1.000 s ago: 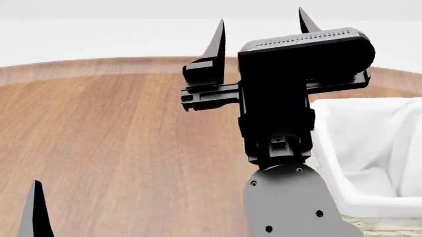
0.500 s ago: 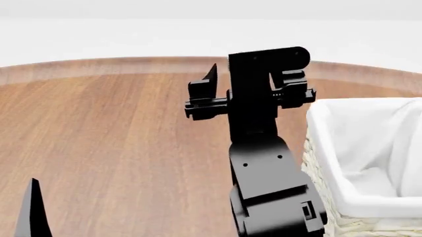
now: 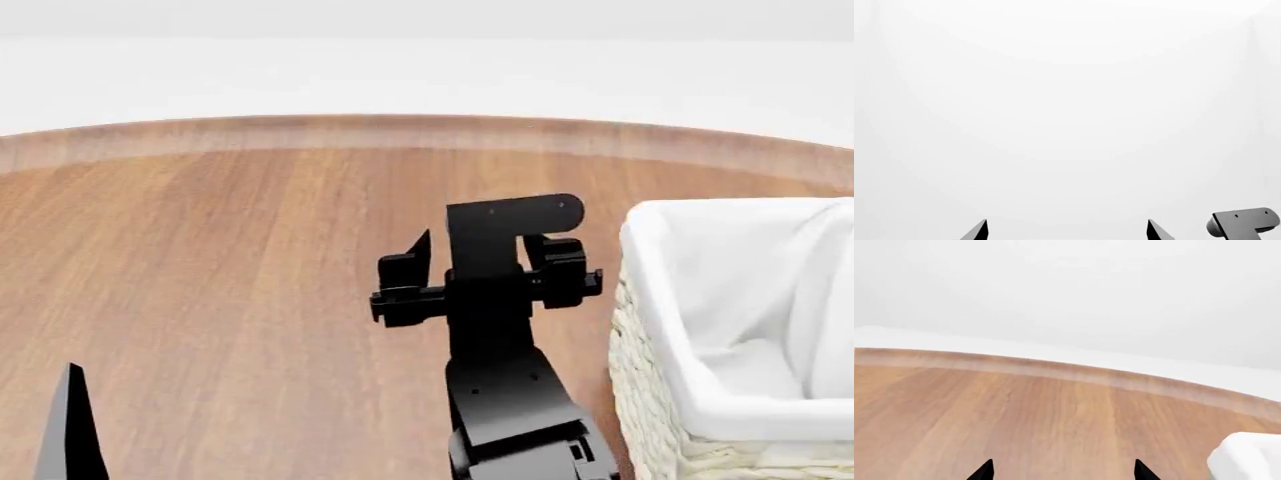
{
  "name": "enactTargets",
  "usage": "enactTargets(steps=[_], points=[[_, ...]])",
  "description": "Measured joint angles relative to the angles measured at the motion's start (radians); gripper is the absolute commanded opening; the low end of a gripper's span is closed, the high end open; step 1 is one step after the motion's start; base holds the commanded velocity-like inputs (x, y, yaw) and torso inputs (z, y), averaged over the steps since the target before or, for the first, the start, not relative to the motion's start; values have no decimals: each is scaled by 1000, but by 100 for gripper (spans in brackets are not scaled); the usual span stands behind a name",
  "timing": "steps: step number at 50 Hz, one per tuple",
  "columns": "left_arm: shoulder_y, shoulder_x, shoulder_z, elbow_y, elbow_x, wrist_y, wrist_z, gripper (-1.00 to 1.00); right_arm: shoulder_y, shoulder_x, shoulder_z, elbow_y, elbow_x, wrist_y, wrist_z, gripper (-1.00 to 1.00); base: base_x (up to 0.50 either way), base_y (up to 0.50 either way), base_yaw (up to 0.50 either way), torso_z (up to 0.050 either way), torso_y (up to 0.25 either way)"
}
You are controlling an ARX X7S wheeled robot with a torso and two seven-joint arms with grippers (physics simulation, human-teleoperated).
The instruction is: Pick up the cream cheese box, and put it in the basket.
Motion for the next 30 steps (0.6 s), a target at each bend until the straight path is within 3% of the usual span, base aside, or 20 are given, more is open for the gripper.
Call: enactTargets(steps=[30], points=[[0,-17,12,-9,0,12,-16,100,21,-9,-305,330,277,-231,32,100,0,0,0,0,0]])
